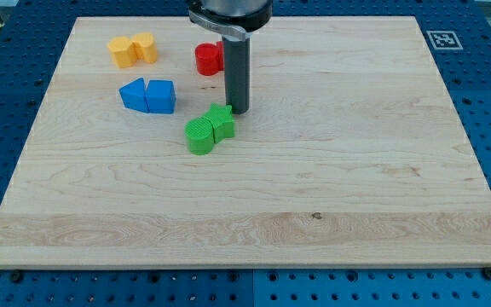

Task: Point your arm closer to the yellow hexagon

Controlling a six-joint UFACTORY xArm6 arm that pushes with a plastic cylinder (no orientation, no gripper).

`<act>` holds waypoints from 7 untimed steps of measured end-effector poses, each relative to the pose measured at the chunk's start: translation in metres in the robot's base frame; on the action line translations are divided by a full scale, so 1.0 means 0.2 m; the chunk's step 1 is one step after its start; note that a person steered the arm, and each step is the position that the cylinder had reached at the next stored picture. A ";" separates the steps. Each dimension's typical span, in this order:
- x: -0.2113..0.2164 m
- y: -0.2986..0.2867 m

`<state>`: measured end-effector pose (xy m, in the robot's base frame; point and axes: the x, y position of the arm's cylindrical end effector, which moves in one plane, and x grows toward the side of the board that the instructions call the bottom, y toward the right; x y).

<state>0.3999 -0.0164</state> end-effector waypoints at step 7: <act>-0.30 -0.84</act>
<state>0.3393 -0.1849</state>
